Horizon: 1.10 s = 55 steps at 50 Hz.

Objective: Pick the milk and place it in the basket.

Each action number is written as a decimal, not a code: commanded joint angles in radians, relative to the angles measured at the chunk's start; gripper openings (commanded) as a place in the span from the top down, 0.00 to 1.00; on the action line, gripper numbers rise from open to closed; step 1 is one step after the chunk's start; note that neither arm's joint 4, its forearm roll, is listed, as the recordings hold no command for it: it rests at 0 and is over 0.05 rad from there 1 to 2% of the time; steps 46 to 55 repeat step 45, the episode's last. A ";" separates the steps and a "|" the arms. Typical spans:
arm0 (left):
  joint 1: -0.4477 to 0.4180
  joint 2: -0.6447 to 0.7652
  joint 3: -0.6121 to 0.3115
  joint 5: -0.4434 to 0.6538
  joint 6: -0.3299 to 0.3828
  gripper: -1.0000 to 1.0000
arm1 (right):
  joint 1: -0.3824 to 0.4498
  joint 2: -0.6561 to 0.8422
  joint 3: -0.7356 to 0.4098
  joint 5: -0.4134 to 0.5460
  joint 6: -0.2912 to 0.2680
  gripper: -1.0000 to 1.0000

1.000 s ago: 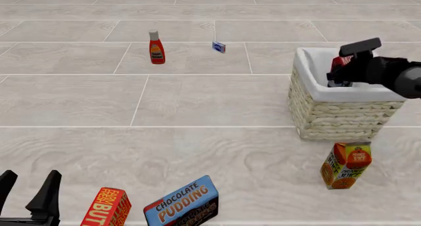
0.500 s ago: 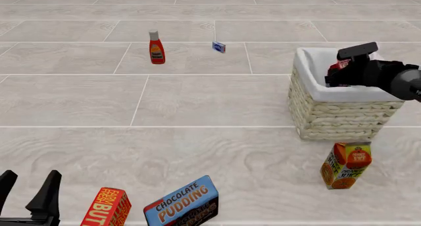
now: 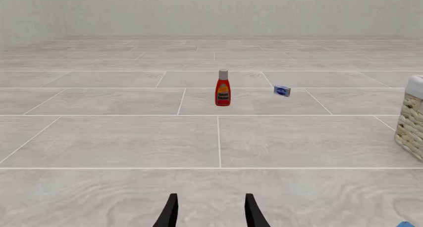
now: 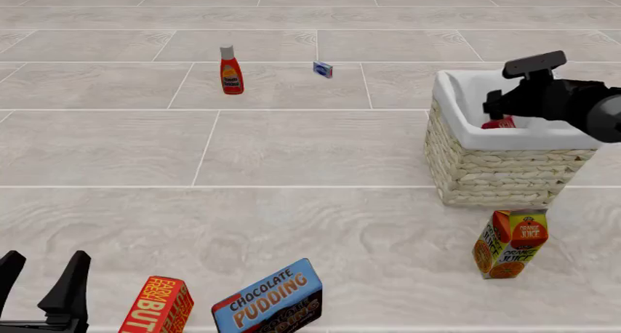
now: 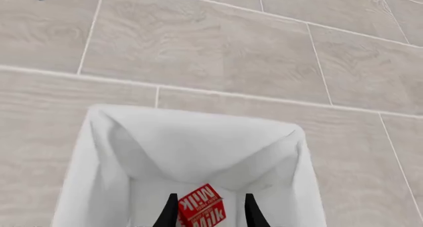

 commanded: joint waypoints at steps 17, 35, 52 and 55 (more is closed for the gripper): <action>0.000 0.000 0.000 0.000 0.000 0.00 | 0.022 -0.199 0.124 -0.022 -0.009 0.00; 0.000 0.000 0.000 0.000 0.000 0.00 | 0.014 -0.362 0.296 -0.106 0.010 0.00; 0.000 0.000 0.000 0.000 0.000 0.00 | 0.003 -0.491 0.417 -0.159 0.004 0.00; 0.000 0.000 0.000 0.000 0.000 0.00 | 0.003 -0.491 0.417 -0.159 0.004 0.00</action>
